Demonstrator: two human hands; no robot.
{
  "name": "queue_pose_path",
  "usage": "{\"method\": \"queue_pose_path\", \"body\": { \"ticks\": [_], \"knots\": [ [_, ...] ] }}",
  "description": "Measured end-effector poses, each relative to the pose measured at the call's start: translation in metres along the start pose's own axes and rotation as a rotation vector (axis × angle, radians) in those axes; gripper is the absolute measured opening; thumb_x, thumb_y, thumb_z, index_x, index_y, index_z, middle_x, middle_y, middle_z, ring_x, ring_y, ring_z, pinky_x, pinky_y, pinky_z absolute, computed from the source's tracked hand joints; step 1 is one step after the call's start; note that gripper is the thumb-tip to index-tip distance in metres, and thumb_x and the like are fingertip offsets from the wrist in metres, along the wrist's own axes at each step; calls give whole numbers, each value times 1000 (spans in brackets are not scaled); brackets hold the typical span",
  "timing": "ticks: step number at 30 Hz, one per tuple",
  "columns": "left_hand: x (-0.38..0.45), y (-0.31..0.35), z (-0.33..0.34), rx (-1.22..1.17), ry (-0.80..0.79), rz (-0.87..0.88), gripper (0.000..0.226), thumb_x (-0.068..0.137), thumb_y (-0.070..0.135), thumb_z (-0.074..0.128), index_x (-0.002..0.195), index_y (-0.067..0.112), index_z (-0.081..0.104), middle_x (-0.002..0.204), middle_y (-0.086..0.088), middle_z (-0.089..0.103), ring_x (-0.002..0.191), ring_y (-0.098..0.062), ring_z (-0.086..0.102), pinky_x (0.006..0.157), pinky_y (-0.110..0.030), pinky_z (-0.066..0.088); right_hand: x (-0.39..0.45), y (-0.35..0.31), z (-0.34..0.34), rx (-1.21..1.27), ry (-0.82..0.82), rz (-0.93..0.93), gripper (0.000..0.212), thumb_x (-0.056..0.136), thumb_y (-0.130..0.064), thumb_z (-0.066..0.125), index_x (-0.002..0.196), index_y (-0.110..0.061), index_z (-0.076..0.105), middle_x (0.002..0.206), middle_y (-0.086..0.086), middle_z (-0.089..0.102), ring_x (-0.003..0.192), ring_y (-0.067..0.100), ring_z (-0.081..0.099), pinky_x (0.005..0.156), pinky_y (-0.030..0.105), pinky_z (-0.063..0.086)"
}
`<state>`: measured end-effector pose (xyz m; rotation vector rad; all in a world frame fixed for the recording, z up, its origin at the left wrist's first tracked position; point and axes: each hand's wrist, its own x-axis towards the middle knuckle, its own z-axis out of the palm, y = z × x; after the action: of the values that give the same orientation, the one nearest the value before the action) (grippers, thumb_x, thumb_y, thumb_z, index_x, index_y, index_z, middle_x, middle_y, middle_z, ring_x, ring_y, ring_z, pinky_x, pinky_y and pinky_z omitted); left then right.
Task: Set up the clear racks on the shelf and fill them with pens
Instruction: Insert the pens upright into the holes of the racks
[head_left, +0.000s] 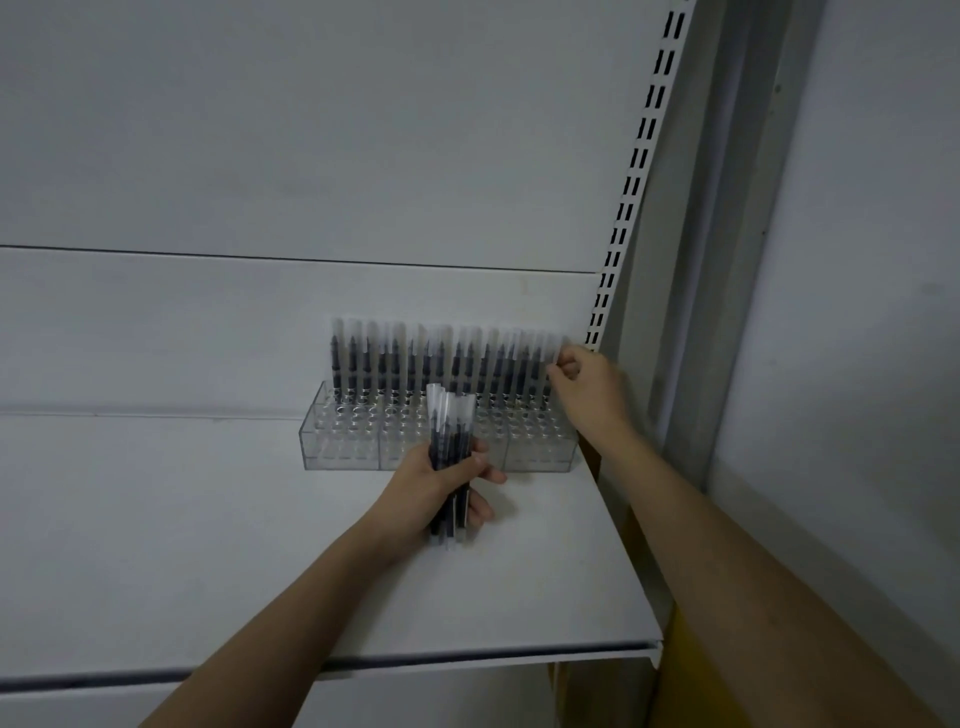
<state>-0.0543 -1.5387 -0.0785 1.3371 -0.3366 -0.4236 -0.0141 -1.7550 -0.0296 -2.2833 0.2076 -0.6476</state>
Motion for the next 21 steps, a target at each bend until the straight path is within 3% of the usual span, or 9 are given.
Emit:
{"method": "queue_pose_path", "body": {
  "ticks": [4, 6, 9, 14, 17, 19, 21],
  "knots": [
    [-2, 4, 3, 14, 7, -3, 17, 97, 11, 57, 111, 3, 51, 94, -16, 73, 55, -29, 65, 50, -31, 54, -8, 2, -3, 54, -32, 45, 22, 96, -20, 63, 115, -9, 63, 103, -1, 64, 88, 10, 60, 63, 6, 39],
    [-3, 5, 5, 17, -6, -9, 13, 98, 11, 55, 107, 5, 49, 98, -16, 73, 54, -28, 65, 47, -31, 52, -20, 1, -7, 89, 58, 54, 25, 97, -24, 61, 120, -13, 59, 109, -4, 62, 92, 9, 59, 67, 10, 40],
    [-4, 7, 6, 9, -17, -20, 9, 99, 9, 52, 101, 7, 44, 104, -19, 72, 51, -29, 63, 43, -31, 49, -48, -7, -10, 240, 118, 55, 12, 100, -23, 57, 109, -18, 62, 99, -7, 63, 84, 5, 59, 61, 5, 43],
    [-9, 9, 7, 7, -1, -19, 12, 98, 9, 53, 106, 1, 50, 90, -18, 71, 47, -28, 60, 40, -29, 47, -77, -21, 9, 424, -226, -24, 9, 97, -26, 60, 104, -22, 65, 95, -6, 65, 87, 12, 63, 73, 20, 51],
    [-16, 13, 5, 60, 15, -14, 17, 98, 12, 56, 99, -4, 59, 64, -13, 67, 44, -24, 58, 41, -27, 45, -82, -39, 19, 467, -325, 22, 9, 94, -30, 65, 102, -24, 64, 97, -6, 67, 84, 2, 65, 68, 15, 50],
    [-21, 18, -1, 45, 42, 18, 14, 97, 11, 57, 94, -2, 61, 65, -10, 66, 46, -22, 59, 43, -28, 47, -81, -52, 25, 592, -377, 71, 10, 91, -27, 70, 98, -20, 67, 94, 2, 70, 71, 4, 66, 60, 17, 49],
    [-26, 25, -13, 25, 61, 47, 12, 96, 9, 57, 96, -2, 62, 78, -12, 69, 51, -23, 61, 46, -29, 49, -79, -62, 31, 650, -397, 106, 16, 88, -25, 74, 100, -16, 69, 95, 6, 71, 72, 10, 67, 60, 21, 50]
  ]
}}
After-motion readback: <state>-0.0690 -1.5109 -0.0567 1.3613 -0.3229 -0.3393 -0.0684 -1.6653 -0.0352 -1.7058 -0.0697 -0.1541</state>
